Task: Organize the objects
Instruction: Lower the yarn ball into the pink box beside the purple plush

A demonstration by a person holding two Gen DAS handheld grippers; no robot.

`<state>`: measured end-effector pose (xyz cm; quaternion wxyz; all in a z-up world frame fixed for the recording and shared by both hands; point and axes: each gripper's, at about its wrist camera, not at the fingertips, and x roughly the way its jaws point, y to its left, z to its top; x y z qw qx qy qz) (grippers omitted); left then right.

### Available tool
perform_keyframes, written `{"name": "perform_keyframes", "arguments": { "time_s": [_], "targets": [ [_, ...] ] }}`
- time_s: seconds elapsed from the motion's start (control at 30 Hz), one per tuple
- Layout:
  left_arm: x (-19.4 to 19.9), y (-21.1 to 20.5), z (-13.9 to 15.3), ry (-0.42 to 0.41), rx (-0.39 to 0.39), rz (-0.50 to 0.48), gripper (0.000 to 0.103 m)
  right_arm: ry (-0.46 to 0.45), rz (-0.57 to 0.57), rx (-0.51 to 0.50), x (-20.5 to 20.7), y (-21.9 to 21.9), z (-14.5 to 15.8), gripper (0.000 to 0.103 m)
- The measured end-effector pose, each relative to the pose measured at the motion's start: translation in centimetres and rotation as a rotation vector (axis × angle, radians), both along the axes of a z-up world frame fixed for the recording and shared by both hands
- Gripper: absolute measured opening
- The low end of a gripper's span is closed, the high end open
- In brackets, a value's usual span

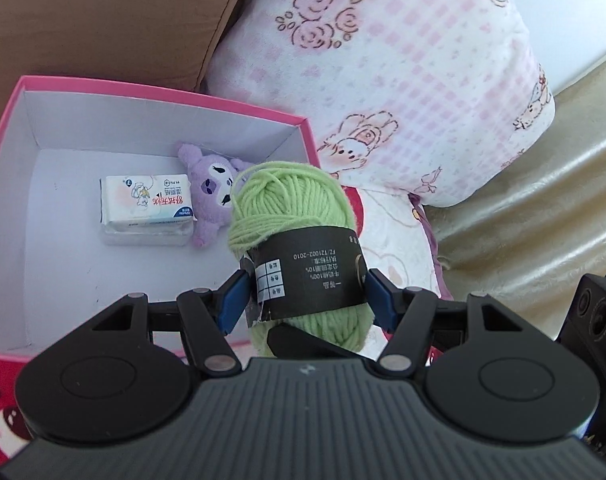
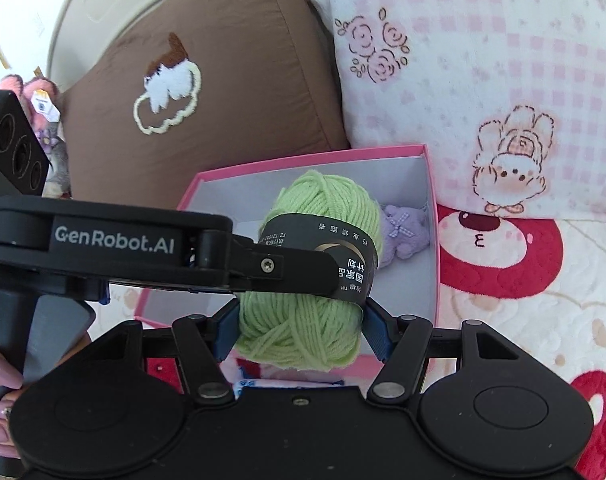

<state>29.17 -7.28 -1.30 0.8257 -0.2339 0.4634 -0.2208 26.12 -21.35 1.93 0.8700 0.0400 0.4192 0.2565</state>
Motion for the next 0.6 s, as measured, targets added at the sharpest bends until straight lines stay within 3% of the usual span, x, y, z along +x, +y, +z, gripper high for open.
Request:
{"name": "perform_keyframes", "arguments": {
  "time_s": [0.27, 0.6],
  "targets": [
    [2.3, 0.8, -2.6, 0.041, -0.084, 0.008, 0.062, 0.002, 0.001, -0.067, 2.0, 0.5, -1.2, 0.069],
    [3.6, 1.0, -5.3, 0.081, -0.129, -0.006, 0.063, 0.025, 0.030, -0.168, 3.3, 1.2, -2.6, 0.070]
  ]
}}
